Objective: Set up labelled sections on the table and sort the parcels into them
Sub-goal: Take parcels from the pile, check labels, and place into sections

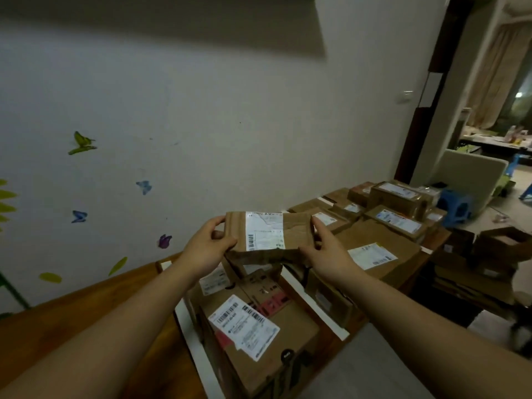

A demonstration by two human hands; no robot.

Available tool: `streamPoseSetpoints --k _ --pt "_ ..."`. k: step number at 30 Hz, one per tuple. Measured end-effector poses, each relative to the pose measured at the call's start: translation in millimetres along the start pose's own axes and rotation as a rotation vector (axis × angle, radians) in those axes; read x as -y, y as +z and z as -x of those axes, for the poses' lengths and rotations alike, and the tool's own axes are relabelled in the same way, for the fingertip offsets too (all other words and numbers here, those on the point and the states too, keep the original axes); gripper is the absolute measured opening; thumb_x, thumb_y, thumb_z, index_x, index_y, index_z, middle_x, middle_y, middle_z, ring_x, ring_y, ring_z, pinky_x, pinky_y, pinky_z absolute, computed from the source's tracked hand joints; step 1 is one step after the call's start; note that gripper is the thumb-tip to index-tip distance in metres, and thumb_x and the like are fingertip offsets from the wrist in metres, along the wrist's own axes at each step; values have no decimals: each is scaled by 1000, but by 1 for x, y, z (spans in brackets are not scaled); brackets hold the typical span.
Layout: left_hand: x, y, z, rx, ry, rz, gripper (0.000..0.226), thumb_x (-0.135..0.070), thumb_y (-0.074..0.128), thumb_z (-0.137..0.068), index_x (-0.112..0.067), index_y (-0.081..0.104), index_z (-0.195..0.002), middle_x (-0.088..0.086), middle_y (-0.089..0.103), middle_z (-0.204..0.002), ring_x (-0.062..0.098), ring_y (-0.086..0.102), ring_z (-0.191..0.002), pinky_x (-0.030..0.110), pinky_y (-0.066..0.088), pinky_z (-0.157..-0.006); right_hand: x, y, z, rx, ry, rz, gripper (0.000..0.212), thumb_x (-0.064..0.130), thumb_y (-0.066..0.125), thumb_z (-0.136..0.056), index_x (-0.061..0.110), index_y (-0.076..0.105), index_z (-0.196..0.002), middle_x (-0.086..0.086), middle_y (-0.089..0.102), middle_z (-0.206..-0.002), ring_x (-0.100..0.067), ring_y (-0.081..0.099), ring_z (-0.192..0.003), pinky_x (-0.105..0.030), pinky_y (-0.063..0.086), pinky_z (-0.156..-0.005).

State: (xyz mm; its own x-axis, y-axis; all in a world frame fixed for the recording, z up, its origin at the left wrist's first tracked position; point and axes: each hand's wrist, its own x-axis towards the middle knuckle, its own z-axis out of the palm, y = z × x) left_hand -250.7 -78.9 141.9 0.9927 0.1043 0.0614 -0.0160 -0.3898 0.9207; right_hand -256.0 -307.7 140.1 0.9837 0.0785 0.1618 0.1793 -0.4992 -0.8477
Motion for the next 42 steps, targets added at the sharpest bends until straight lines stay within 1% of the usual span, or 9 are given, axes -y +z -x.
streamPoseSetpoints --k 4,11,15,20,23,27,32,35,42 --pt "21 -6 -24 -41 -64 3 52 -24 58 -92 -28 37 -140 -4 62 -98 15 63 -89 35 52 -82 -10 24 -42 94 -15 45 56 27 51 -97 25 28 -148 7 45 -140 -7 44 -121 -24 38 -99" --pt "43 -10 -35 -205 -217 84 44 -21 52 -95 -25 38 -137 -1 54 -122 16 60 -96 33 54 -77 -29 50 -93 249 -49 109 92 38 72 -79 32 15 -151 0 14 -155 -24 27 -139 -40 33 -111" --pt "41 7 -43 -284 -245 121 37 -21 42 -100 -22 41 -136 -1 56 -114 13 60 -89 29 54 -65 -42 42 -111 453 -217 433 100 53 69 -76 39 5 -151 2 15 -153 -24 27 -137 -38 32 -108" --pt "34 45 -56 -296 -268 86 32 -24 39 -100 -22 47 -131 5 61 -116 21 62 -99 44 54 -87 -62 12 -118 451 -387 581 96 61 67 -71 35 15 -147 3 30 -145 -17 33 -128 -40 35 -106" --pt "24 77 -65 -318 -240 56 32 -24 38 -101 -21 49 -131 4 60 -116 18 60 -100 38 53 -88 -76 -7 -112 533 -499 713 90 64 59 -79 42 6 -148 2 25 -147 -17 32 -129 -39 31 -108" --pt "14 112 -68 -329 -227 83 47 -31 36 -101 -25 26 -147 1 38 -145 21 43 -126 35 37 -106 -94 -24 -103 501 -385 726 82 68 49 -83 43 6 -149 -4 26 -146 -20 32 -129 -40 32 -109" --pt "42 128 -27 -152 -201 -491 52 -41 38 -98 -27 26 -147 4 31 -152 25 31 -138 40 28 -110 -119 -34 -79 464 -257 671 79 70 47 -83 41 13 -148 -4 29 -141 -19 37 -125 -38 38 -105" --pt "71 138 7 92 -352 -906 75 -65 37 -88 -33 10 -150 3 -2 -160 33 -3 -146 57 8 -113 -128 -34 -63 465 -205 665 80 72 46 -83 39 15 -148 -3 28 -140 -18 36 -125 -36 37 -104" --pt "84 136 20 229 -410 -1001 91 -81 32 -76 -43 -9 -148 -2 -18 -158 30 -20 -143 65 -5 -109 -158 -12 -26 482 -95 684 82 75 43 -80 36 18 -148 -6 26 -145 -23 32 -132 -41 34 -108"
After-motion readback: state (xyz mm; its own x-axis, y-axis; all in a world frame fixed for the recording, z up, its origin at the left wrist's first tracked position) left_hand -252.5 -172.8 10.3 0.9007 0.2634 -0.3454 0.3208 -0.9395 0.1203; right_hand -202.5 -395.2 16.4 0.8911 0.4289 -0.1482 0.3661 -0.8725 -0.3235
